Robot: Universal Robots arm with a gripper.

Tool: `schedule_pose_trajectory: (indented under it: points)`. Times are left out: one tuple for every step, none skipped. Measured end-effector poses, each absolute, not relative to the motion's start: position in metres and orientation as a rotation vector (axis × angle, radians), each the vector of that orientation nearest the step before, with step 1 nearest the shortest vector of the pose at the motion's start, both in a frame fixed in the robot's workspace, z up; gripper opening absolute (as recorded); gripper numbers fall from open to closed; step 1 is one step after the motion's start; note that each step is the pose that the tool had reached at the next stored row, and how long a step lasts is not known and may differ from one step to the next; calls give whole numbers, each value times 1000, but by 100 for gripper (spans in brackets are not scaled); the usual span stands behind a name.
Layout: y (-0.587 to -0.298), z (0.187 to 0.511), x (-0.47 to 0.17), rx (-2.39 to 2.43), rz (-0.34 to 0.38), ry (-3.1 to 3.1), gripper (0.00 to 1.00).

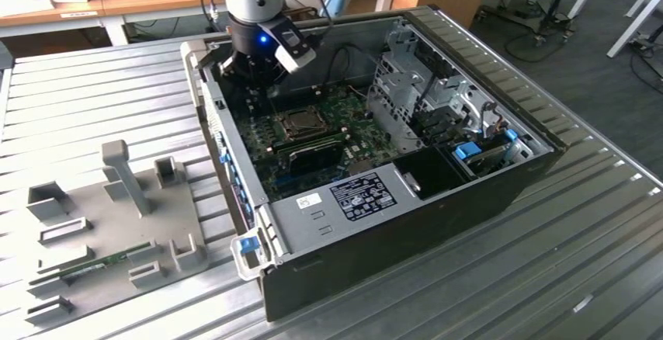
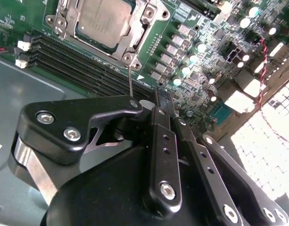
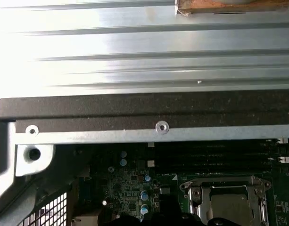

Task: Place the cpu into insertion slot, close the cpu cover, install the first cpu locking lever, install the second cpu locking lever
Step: 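Install the first cpu locking lever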

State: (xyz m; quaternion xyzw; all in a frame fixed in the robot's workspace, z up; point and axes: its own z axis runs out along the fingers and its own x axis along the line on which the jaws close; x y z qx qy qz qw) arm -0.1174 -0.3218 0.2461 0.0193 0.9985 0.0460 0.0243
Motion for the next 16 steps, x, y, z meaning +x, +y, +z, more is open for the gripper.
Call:
schedule_pose_trajectory:
  points:
    - [-321, 246, -117, 60, 144, 3089, 11]
    - [-321, 246, -117, 60, 146, 3089, 11]
    - [-321, 246, -117, 60, 146, 3089, 11]
    - [-320, 246, -117, 60, 146, 3089, 11]
    - [-320, 246, -117, 60, 146, 3089, 11]
    - [-320, 247, -117, 60, 146, 3089, 11]
    - [-320, 247, -117, 60, 146, 3089, 11]
    - [-320, 248, -117, 60, 146, 3089, 11]
    - [-320, 249, -117, 60, 146, 3089, 11]
    - [-320, 251, -117, 60, 146, 3089, 11]
    - [-320, 252, -117, 60, 146, 3089, 11]
    - [-320, 252, -117, 60, 146, 3089, 11]
    - [-320, 252, -117, 60, 146, 3089, 11]
    - [-320, 252, -117, 60, 146, 3089, 11]
    - [-320, 252, -117, 60, 148, 3089, 11]
    - [-320, 252, -117, 61, 150, 3089, 11]
